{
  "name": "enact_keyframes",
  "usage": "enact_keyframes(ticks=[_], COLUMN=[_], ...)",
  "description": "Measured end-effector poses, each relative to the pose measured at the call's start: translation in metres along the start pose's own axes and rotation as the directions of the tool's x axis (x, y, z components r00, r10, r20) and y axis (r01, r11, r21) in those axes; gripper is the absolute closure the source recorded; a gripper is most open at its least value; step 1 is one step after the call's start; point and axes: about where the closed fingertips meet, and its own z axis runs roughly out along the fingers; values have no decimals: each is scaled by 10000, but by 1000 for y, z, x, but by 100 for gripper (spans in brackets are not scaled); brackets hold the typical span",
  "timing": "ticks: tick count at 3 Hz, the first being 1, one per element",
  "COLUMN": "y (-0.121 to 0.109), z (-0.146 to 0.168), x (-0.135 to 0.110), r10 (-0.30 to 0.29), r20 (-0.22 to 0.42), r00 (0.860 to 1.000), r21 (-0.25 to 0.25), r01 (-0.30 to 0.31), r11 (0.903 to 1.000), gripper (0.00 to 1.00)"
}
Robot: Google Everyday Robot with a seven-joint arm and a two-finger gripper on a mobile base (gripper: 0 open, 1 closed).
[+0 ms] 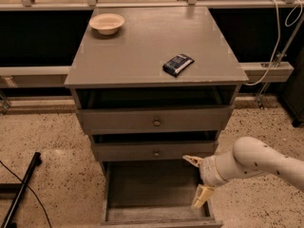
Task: Close bottom drawer
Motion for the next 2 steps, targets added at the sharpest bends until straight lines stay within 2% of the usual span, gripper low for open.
enact_keyframes(ticks=[1,2], y=[-9,5], z=[17,72], x=[20,54], r10=[80,-147], r20=[-430,-857], r00=[9990,9962], r21=[-102,-517], r01=[-85,103], r11=[9999,9986], gripper=[0,0])
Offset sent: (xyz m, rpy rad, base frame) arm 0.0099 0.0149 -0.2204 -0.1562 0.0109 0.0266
